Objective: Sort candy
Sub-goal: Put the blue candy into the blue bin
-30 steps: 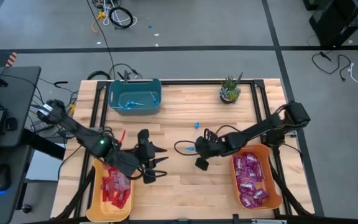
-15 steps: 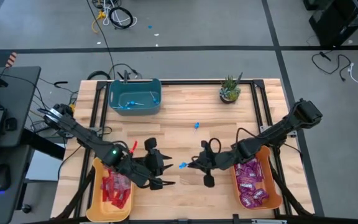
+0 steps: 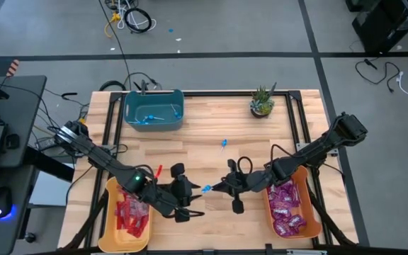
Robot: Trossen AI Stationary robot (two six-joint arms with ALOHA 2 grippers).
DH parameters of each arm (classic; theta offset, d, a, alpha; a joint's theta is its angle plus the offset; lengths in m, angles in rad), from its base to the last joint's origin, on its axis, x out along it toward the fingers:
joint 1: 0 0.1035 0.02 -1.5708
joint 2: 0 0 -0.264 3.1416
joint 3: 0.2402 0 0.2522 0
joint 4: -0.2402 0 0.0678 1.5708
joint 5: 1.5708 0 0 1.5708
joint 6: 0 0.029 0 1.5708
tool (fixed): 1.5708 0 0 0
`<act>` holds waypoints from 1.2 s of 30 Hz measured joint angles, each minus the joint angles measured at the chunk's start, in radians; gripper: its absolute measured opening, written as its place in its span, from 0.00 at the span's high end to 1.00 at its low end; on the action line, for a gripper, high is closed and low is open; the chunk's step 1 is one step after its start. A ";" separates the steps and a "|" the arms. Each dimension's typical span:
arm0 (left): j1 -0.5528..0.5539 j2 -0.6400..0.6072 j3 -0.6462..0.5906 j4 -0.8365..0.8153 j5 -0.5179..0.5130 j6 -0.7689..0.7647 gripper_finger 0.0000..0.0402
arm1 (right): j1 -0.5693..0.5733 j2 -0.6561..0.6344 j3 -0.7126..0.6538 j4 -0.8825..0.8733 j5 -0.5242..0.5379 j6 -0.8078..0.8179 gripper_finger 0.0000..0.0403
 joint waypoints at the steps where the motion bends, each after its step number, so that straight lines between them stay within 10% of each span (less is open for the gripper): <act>1: 0.000 0.001 0.000 0.003 0.000 -0.003 0.66 | 0.000 0.000 0.000 0.006 -0.006 -0.006 1.00; 36: 0.029 0.064 0.000 0.194 -0.053 0.115 0.52 | 0.000 0.000 0.000 0.077 -0.042 -0.081 1.00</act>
